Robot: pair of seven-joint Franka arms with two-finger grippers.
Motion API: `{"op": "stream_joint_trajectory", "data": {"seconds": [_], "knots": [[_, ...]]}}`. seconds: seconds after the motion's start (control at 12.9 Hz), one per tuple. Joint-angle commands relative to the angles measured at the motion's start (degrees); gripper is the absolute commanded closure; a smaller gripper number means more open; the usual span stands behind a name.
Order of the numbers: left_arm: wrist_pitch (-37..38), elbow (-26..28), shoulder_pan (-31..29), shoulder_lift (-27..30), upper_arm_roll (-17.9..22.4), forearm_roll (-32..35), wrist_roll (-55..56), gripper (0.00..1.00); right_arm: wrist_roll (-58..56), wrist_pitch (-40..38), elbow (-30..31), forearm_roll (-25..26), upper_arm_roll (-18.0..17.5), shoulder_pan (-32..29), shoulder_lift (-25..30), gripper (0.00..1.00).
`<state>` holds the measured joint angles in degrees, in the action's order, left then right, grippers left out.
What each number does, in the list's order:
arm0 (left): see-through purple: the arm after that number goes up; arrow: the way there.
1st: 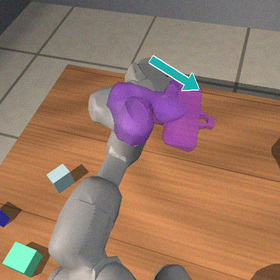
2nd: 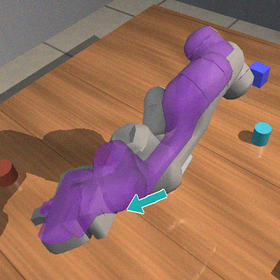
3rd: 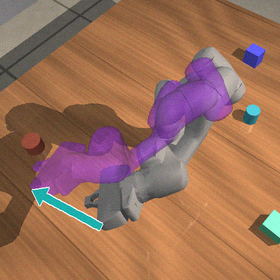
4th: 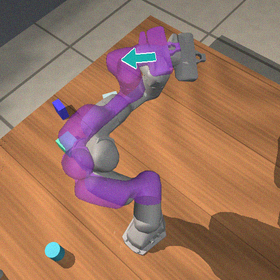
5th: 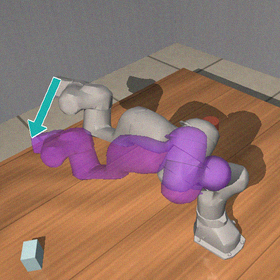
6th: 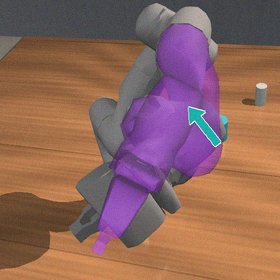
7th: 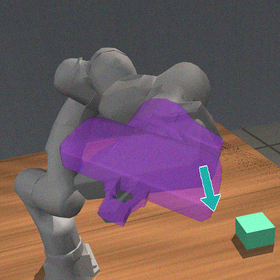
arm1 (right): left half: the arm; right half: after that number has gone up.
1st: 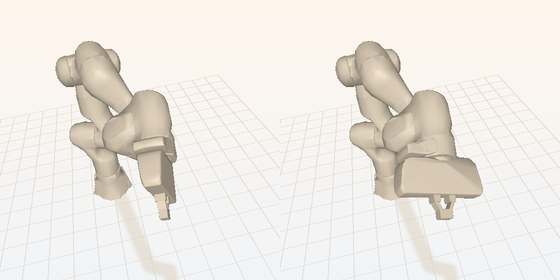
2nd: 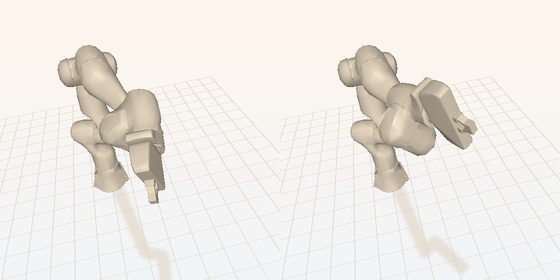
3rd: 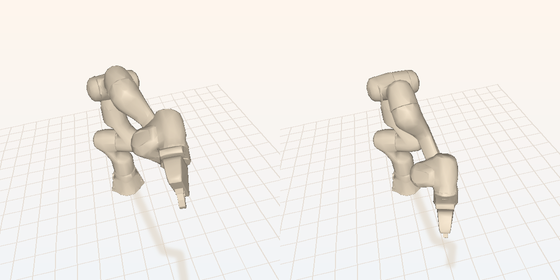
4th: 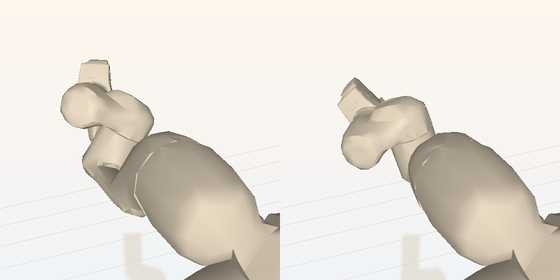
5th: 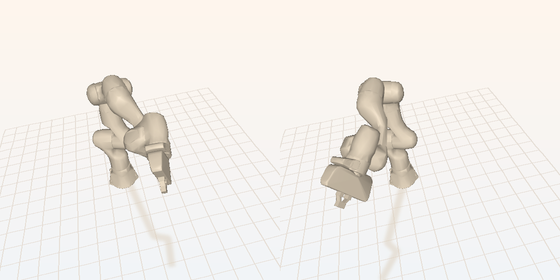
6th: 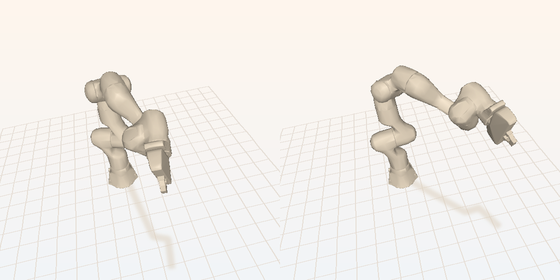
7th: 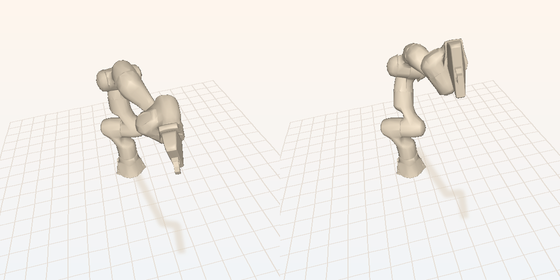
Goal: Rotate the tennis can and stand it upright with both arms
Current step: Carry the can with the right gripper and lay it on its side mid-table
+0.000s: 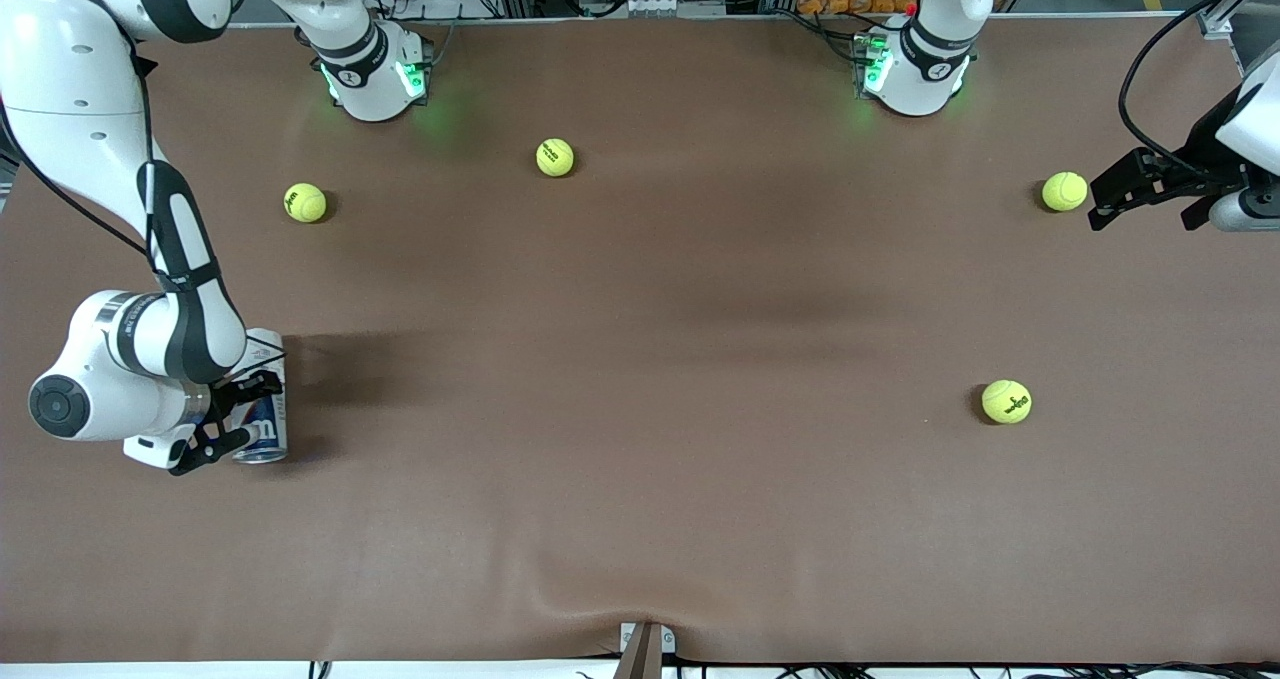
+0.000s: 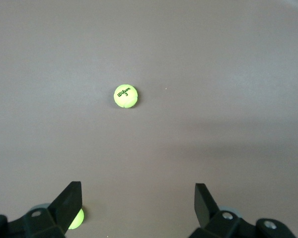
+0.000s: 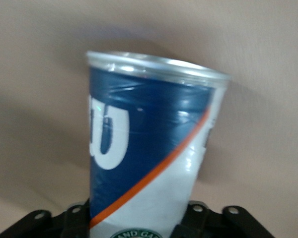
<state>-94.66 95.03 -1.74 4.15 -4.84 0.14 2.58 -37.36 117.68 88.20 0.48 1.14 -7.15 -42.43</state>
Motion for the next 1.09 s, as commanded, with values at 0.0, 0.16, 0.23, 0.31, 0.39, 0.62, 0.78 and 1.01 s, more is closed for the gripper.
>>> {"op": "stream_joint_trajectory", "data": {"seconds": [0.0, 0.16, 0.23, 0.31, 0.39, 0.62, 0.78, 1.01], "knots": [[0.62, -0.64, -0.89, -0.37, -0.43, -0.41, 0.94, 0.00, -8.91, 0.01, -3.64, 0.05, -0.70, 3.01, -0.20, 0.66], [0.62, -0.64, -0.89, -0.37, -0.52, -0.41, 0.94, 0.00, -15.45, 0.01, -4.01, -0.04, -3.23, 4.95, 0.06, 0.66], [0.62, -0.73, -0.89, -0.37, -0.52, -0.41, 0.94, 0.00, -15.64, 0.10, -4.01, -0.04, -6.12, 5.22, 0.06, 0.66], [0.62, -0.64, -0.89, -0.37, -0.52, -0.41, 0.94, 0.00, -15.73, 0.44, -4.01, 0.13, -9.54, 5.31, 0.06, 0.60], [0.62, -0.73, -0.89, -0.37, -0.52, -0.41, 0.94, 0.00, -15.90, 0.45, -4.96, 0.66, -13.23, 5.48, 0.06, 0.59], [0.62, -0.73, -0.89, -0.37, -0.52, -0.49, 0.94, 0.00, -16.08, 0.45, -9.09, 0.93, -16.25, 12.05, -0.11, 0.55], [0.62, -0.64, -0.98, -0.37, -0.52, -0.49, 0.77, 0.00, -15.90, 1.23, -9.63, 1.01, -16.34, 16.97, -0.03, 0.55], [0.62, -0.64, -0.89, -0.37, -0.52, -0.41, 0.85, 0.00, -15.73, 8.16, -9.63, 3.02, -16.25, 23.83, -0.02, 0.55]]}}
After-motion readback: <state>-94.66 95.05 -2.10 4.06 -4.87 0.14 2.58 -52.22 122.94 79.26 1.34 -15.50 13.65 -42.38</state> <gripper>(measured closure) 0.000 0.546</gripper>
